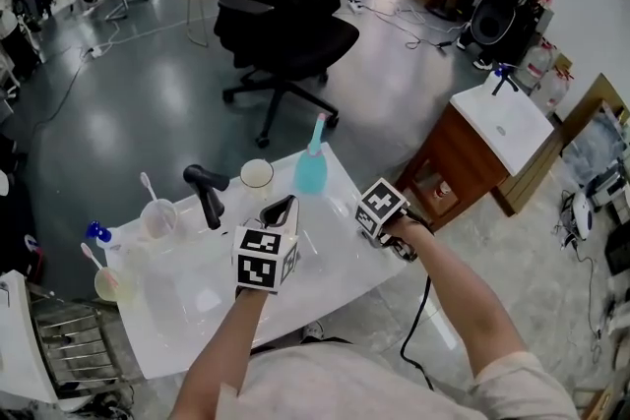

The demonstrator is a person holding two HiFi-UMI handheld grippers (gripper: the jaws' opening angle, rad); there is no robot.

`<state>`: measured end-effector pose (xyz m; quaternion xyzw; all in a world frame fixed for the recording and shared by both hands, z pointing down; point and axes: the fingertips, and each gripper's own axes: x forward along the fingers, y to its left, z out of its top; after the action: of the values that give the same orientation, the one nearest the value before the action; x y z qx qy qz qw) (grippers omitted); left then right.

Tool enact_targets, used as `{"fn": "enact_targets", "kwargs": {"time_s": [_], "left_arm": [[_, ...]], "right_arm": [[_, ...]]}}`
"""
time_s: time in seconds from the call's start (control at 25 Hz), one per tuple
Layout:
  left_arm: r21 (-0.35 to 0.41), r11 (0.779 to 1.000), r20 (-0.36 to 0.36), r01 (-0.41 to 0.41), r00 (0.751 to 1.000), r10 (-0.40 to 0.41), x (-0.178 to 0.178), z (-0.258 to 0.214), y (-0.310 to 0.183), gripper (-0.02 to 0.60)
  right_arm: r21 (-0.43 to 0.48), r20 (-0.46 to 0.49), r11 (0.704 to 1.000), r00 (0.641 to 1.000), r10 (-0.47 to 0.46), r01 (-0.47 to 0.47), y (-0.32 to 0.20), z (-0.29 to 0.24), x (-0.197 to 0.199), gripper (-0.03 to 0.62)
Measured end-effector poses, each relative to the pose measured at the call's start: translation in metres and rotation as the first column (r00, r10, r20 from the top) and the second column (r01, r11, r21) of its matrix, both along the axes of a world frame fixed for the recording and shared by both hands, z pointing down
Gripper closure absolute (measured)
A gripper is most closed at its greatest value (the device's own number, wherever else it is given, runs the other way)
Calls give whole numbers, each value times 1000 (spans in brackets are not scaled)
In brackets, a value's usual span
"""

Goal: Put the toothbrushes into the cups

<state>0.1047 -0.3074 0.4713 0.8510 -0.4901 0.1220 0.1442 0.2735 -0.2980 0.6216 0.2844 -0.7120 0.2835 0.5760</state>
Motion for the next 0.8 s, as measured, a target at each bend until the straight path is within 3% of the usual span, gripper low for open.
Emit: {"fn": "enact_targets", "kwargs": {"time_s": [0.28,0.8], "left_arm": [[1,1000,14,9,1000,-9,-2,-2,-1,577],[5,1000,27,3,1000,-3,-7,-6,-3,578]], "right_arm": [[-21,-7,1000,1000,1,-1,-4,-1,-1,543],[-19,43,1000,999,21,-20,-1,-3,-1,545]]}}
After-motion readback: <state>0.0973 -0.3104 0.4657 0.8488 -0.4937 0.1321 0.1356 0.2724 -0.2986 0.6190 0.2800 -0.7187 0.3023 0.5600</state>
